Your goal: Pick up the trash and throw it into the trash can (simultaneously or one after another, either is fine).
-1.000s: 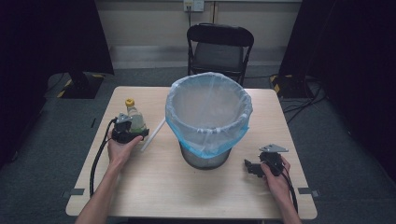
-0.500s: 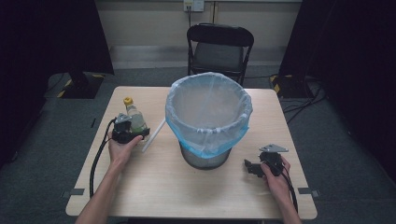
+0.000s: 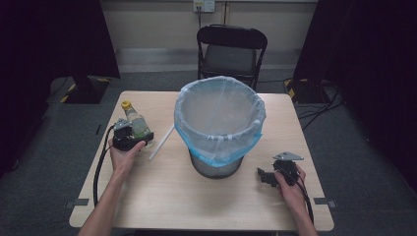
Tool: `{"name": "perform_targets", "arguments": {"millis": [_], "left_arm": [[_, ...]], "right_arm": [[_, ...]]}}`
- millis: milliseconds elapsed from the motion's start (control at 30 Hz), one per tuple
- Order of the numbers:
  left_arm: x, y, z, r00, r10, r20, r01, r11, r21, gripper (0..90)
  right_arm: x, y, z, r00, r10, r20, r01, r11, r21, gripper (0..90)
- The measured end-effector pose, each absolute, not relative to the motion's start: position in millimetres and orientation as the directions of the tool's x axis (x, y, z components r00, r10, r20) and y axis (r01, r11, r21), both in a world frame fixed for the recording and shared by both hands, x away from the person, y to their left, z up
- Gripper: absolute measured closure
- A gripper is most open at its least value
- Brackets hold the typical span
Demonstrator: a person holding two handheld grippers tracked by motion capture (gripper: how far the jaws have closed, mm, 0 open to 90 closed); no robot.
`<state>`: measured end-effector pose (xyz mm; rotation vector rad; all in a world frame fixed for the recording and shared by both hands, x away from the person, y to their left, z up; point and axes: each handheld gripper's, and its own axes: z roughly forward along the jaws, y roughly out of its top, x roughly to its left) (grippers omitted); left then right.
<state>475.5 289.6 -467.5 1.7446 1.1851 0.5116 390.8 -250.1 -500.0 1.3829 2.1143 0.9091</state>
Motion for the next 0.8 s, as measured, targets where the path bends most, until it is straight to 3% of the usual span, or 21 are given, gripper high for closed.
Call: {"name": "perform_targets", "arguments": {"millis": [800], "left_arm": [[455,284,-418,0.539,0.819,-0.198,0.349,-0.004,0.937,28.2]], "right_arm": [[391,-250,-500,-0.395,0.919,-0.016,0.620,0.279,0.733,11.7]]}}
